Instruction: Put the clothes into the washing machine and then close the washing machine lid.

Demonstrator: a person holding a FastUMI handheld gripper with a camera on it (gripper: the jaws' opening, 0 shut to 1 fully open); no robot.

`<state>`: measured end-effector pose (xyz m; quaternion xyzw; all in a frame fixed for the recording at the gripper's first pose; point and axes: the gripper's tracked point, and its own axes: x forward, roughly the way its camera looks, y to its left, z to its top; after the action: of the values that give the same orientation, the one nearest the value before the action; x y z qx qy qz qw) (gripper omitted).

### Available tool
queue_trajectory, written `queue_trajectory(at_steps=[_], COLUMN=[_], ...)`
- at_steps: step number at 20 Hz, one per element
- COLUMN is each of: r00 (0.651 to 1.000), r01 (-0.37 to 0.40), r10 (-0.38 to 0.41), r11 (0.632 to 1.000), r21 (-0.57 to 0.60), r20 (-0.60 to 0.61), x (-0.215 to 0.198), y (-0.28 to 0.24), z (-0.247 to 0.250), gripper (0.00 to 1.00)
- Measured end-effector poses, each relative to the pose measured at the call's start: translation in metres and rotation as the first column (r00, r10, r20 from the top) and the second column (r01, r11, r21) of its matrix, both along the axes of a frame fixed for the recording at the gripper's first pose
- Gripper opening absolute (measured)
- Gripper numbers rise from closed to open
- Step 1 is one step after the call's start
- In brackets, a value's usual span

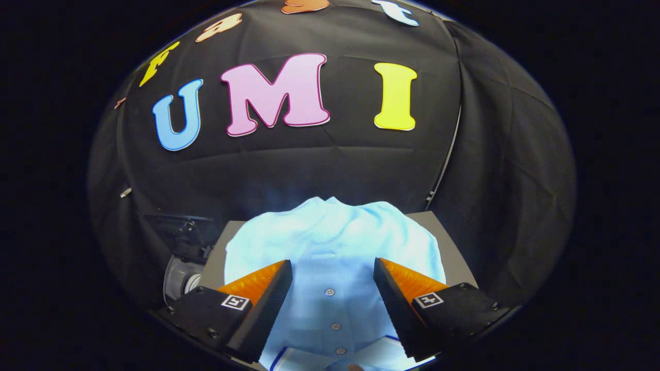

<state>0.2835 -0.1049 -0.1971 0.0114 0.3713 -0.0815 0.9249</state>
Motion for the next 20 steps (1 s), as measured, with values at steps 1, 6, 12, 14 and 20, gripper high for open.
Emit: queue_trajectory(at_steps=[1,6,12,14,20], r00=[1.000,0.992,0.986,0.989,0.997], r01=[0.008,0.043,0.035,0.016,0.017], r10=[-0.008,-0.040,-0.033,-0.017,-0.012], r11=[1.000,0.999,0.999,1.000,0.998], r21=[-0.015,0.019,0.009,-0.011,0.061], r20=[-0.024,-0.122,-0.162,-0.147,-0.077], x=[0.000,0.000,0.004,0.003,-0.002], y=[-0.004,-0.006,-0.002,-0.004,0.008], z=[-0.006,-0.030,-0.033,-0.031,-0.005], gripper=[0.99,0.98,0.43,0.25,0.05])
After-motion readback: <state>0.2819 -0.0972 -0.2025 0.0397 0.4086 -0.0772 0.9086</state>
